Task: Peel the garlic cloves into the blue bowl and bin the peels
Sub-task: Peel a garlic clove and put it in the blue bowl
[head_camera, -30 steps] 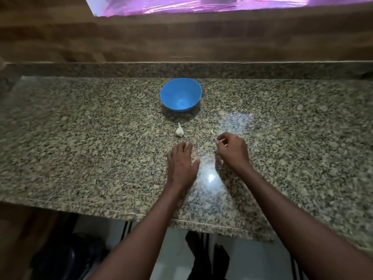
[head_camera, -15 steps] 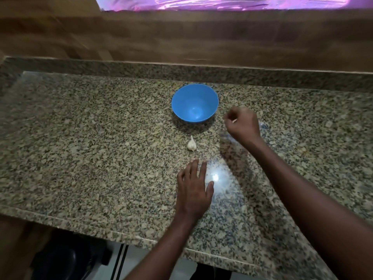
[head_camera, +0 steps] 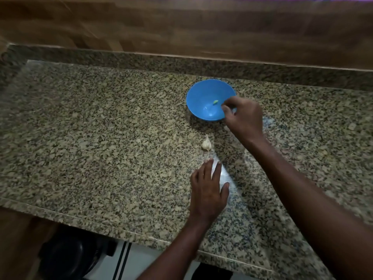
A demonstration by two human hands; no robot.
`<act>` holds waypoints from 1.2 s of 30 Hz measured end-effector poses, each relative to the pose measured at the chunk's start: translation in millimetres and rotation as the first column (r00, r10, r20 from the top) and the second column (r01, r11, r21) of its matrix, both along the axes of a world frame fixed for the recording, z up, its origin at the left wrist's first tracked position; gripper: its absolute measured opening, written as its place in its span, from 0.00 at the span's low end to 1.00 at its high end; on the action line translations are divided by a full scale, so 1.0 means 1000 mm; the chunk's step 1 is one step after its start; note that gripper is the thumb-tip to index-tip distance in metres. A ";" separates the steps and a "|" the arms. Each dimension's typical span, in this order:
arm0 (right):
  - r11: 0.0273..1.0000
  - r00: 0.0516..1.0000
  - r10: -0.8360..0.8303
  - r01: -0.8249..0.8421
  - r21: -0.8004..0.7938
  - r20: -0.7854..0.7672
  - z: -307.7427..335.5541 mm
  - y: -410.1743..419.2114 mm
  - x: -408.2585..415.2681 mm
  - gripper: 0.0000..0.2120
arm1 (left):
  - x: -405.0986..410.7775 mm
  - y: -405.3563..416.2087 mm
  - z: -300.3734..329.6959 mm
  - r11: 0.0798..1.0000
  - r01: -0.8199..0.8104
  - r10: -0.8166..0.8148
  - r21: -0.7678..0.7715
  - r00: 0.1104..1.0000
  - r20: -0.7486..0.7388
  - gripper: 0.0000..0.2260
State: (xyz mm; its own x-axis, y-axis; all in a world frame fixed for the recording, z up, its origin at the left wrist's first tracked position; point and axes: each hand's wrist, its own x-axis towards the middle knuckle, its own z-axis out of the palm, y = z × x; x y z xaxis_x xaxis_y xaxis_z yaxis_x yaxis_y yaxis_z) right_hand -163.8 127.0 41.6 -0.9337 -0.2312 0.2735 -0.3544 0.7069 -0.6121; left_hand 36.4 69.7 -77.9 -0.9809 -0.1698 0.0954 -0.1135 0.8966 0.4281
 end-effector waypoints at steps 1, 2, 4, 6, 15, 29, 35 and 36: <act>0.998 0.999 -0.042 0.043 -0.042 0.023 -0.004 0.008 0.016 0.05 | 0.000 -0.003 -0.001 0.995 -0.029 0.035 0.100 0.998 -0.053 0.22; 0.995 0.994 -0.070 0.075 -0.061 0.080 -0.011 0.016 0.032 0.04 | -0.002 -0.007 0.000 0.975 -0.074 0.096 0.208 0.991 -0.097 0.19; 0.994 0.968 -0.079 0.094 -0.052 0.238 -0.032 0.026 0.055 0.04 | -0.011 -0.020 0.008 0.902 -0.198 0.255 0.384 0.961 -0.104 0.16; 0.997 0.923 -0.059 0.071 -0.018 0.380 -0.051 0.026 0.066 0.05 | -0.030 -0.036 0.022 0.835 -0.270 0.326 0.479 0.945 -0.037 0.21; 0.912 0.739 0.077 0.220 -0.347 0.669 -0.066 0.021 0.061 0.04 | -0.080 -0.061 0.043 0.556 -0.281 0.212 0.783 0.958 0.193 0.15; 0.743 0.540 0.187 0.468 -0.478 0.821 -0.059 0.063 0.071 0.03 | -0.063 -0.024 0.074 0.466 -0.303 0.164 0.831 0.953 0.256 0.12; 0.734 0.473 0.190 0.513 -0.445 0.860 -0.056 0.089 0.074 0.08 | -0.068 -0.023 0.049 0.685 -0.323 0.310 0.653 0.940 0.140 0.13; 0.736 0.468 0.191 0.513 -0.441 0.863 -0.054 0.094 0.076 0.08 | -0.070 -0.024 0.045 0.715 -0.317 0.316 0.623 0.942 0.116 0.13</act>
State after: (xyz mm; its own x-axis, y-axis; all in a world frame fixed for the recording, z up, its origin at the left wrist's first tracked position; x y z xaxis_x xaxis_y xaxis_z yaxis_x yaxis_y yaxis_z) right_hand -87.5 221.0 -12.6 -0.7526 -0.1707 -0.6360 0.6371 0.0553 -0.7688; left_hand -34.0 46.1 -33.3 -0.8591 -0.4905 -0.1461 -0.3424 0.3387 0.8764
